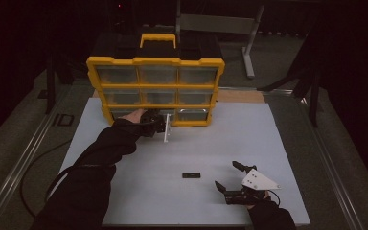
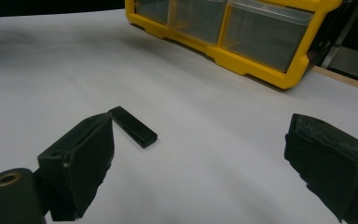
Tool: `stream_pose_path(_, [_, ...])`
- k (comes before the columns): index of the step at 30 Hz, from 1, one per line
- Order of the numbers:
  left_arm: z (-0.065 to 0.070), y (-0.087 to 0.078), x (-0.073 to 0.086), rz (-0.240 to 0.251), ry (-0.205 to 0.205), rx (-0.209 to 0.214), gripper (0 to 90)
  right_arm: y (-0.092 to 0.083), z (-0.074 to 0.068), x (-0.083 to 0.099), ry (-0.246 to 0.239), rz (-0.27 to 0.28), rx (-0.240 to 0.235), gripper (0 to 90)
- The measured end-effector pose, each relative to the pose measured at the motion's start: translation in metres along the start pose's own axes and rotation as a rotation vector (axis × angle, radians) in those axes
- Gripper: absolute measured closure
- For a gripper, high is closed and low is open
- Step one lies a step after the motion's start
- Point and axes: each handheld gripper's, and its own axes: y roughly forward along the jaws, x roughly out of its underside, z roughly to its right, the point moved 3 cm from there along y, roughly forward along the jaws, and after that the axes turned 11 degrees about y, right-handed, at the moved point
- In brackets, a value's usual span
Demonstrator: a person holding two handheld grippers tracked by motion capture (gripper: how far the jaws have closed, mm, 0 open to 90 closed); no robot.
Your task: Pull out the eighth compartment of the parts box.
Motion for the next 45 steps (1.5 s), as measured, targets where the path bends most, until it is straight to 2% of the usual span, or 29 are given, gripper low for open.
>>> stream_pose_path(12, [0.003, -0.008, -0.002, -0.001, 0.036, 0.011, 76.0, 0.0, 0.0, 0.0, 0.001, 0.001, 0.001, 8.5])
stream_pose_path(31, [0.009, -0.018, -0.006, 0.007, 0.023, 0.014, 76.2, 0.0, 0.0, -0.001, 0.004, -0.001, 0.003, 8.5])
stream_pose_path(45, [0.014, -0.027, -0.009, 0.013, 0.033, 0.01, 76.4, 0.0, -0.001, -0.001, -0.001, 0.001, 0.004, 8.5])
